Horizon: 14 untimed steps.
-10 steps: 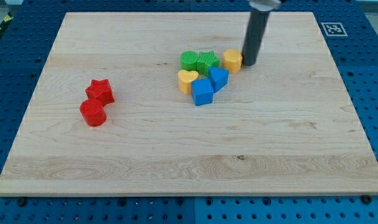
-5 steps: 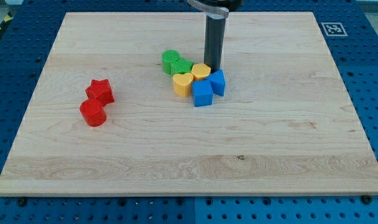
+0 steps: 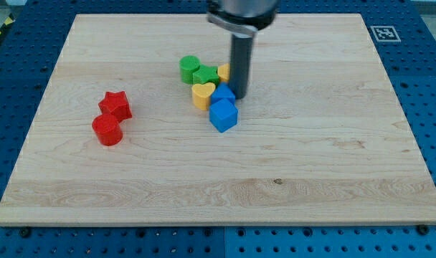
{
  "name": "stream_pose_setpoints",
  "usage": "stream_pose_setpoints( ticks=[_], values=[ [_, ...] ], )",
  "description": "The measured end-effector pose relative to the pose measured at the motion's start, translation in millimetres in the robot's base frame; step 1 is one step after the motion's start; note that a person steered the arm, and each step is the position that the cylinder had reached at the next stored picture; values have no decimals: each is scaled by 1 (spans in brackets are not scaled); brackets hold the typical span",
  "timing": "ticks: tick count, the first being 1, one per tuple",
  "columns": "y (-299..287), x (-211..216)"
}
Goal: Push the yellow heart to the top of the red star
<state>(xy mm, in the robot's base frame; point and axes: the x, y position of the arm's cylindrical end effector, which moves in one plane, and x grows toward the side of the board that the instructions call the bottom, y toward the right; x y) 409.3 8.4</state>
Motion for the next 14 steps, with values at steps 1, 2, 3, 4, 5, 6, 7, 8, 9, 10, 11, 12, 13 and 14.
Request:
stream_pose_setpoints(
  ticks=[1, 2, 3, 4, 5, 6, 7, 8, 9, 10, 11, 12, 13, 14],
  values=[
    [-45, -4],
    [-80, -16],
    [-94, -17],
    [-64, -17],
    [-26, -14],
    [-9, 7],
    [-21, 15],
    [-24, 15],
    [-34, 15],
    [-55, 15],
    [-74, 14],
    [-73, 14],
    [-48, 29],
    [-58, 34]
  ],
)
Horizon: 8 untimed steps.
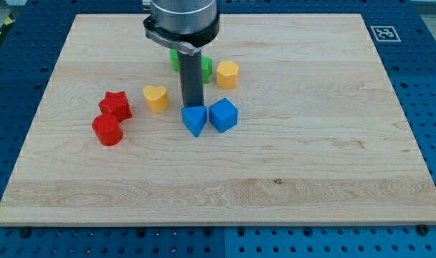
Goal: Push the yellow heart to the top of the red star
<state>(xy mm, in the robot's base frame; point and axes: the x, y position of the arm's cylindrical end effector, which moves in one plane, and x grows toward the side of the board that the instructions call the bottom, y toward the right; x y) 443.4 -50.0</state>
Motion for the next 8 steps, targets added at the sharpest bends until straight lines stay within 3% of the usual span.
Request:
stream_pose_setpoints(
  ticks=[2, 6, 8],
  values=[
    [-15, 14],
    [-85, -30],
    [-65, -43]
  ],
)
